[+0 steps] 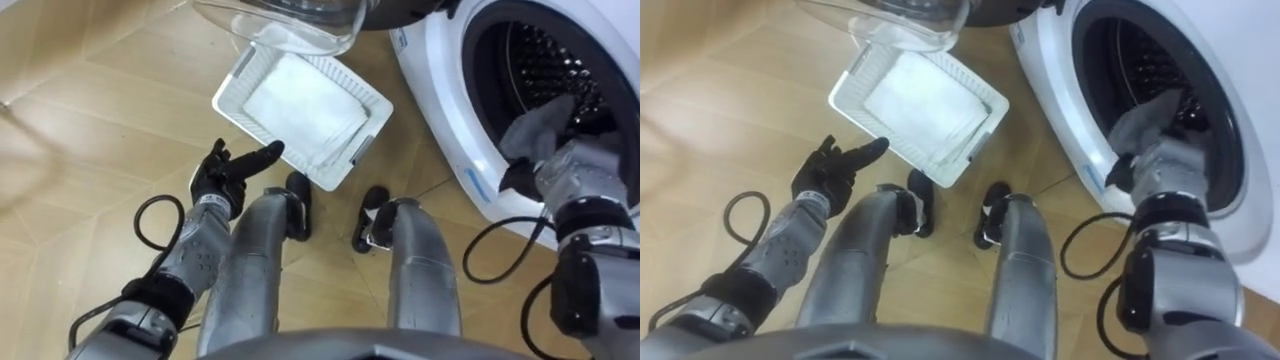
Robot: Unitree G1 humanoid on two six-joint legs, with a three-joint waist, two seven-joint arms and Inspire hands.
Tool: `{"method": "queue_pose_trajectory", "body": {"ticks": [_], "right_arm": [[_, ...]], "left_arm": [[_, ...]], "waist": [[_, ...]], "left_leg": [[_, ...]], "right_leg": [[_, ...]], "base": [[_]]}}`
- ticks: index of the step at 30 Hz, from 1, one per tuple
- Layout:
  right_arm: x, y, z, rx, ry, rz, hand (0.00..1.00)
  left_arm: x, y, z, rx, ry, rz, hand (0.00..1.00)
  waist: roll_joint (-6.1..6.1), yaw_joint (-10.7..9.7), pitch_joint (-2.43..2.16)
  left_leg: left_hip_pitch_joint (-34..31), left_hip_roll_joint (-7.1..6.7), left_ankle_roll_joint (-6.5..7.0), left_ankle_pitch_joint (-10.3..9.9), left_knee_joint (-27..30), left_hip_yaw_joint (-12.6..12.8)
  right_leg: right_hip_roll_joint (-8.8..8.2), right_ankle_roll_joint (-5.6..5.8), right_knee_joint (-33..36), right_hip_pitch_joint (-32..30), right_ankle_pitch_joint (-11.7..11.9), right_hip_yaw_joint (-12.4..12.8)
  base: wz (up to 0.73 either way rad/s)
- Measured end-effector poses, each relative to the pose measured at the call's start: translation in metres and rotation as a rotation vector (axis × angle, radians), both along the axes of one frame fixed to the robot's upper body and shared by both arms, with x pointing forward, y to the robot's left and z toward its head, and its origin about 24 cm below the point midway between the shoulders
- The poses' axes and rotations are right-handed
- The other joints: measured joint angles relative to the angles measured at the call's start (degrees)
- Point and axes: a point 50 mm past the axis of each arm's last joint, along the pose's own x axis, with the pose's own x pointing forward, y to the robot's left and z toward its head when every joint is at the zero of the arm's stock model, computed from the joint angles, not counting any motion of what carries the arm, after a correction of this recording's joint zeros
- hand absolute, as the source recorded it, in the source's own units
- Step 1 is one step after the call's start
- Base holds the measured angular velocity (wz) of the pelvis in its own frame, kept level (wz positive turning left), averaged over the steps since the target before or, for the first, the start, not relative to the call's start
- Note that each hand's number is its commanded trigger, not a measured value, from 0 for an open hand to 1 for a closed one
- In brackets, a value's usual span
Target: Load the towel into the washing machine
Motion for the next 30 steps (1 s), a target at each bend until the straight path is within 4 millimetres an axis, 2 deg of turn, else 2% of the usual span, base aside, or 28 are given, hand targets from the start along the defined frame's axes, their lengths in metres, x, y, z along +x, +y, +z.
{"method": "queue_pose_trajectory", "body": {"ticks": [3, 11, 14, 20, 24, 26, 28, 30], "right_arm": [[-0.005, 0.002, -0.006, -0.008, 0.004, -0.007, 0.00], [-0.011, -0.005, -0.010, -0.072, -0.037, -0.038, 0.00], [-0.019, -0.007, -0.016, -0.099, -0.019, -0.040, 0.00], [-0.052, -0.002, -0.045, -0.161, 0.084, 0.030, 0.00], [-0.083, 0.003, -0.068, -0.270, 0.216, 0.210, 0.00], [-0.098, 0.006, -0.078, -0.322, 0.266, 0.341, 0.00], [-0.116, 0.005, -0.086, -0.404, 0.324, 0.530, 0.00], [-0.127, 0.005, -0.092, -0.451, 0.365, 0.692, 0.00]], "left_arm": [[-0.001, 0.000, 0.000, 0.006, -0.006, -0.004, 0.00], [-0.005, -0.001, -0.004, 0.003, 0.003, -0.005, 0.00], [-0.011, -0.001, -0.012, 0.002, 0.038, 0.000, 0.00], [-0.032, 0.004, -0.034, 0.085, 0.136, -0.087, 0.00], [-0.052, 0.023, -0.047, 0.245, 0.225, -0.185, 0.00], [-0.065, 0.034, -0.052, 0.294, 0.272, -0.203, 0.00], [-0.082, 0.049, -0.058, 0.354, 0.332, -0.213, 0.00], [-0.094, 0.062, -0.061, 0.398, 0.380, -0.222, 0.00]], "waist": [[0.56, 0.0, -0.26], [1.46, -0.1, -0.40], [2.30, -0.1, -0.66], [2.81, -0.2, -0.66], [3.29, 0.0, -0.63], [3.64, 0.0, -0.82], [4.30, 0.2, -1.22], [4.38, 0.4, -1.28]], "left_leg": [[0.2, 0.11, 0.00, 0.0, -0.1, 0.3], [1.9, 0.22, -0.09, 0.1, -1.2, 0.7], [4.1, 0.25, -0.52, 0.5, -3.7, 0.6], [11.2, 0.53, -1.23, 1.0, -8.5, 0.5], [15.7, 0.86, -1.86, 1.2, -11.7, 0.3], [17.7, 0.97, -2.02, 1.2, -13.0, 0.1], [20.0, 0.79, -2.41, 1.5, -15.1, 0.0], [22.3, 0.70, -2.54, 1.5, -16.4, 0.0]], "right_leg": [[-0.05, -0.04, 0.0, 0.0, 0.0, 0.2], [0.15, -0.19, -0.9, 1.2, 0.1, 0.3], [0.82, -0.07, -3.6, 3.5, 0.9, 0.3], [2.18, 0.12, -9.3, 11.0, 1.6, 0.1], [3.28, 0.18, -13.9, 15.9, 2.5, -0.5], [3.83, 0.33, -15.7, 18.1, 2.7, -0.5], [4.08, 0.41, -18.2, 20.5, 3.3, -1.1], [4.21, 0.41, -18.8, 22.6, 3.3, -1.1]], "base": [[-0.02], [-0.02], [-0.09], [-0.04], [-0.05], [-0.02], [-0.02], [-0.02]]}}
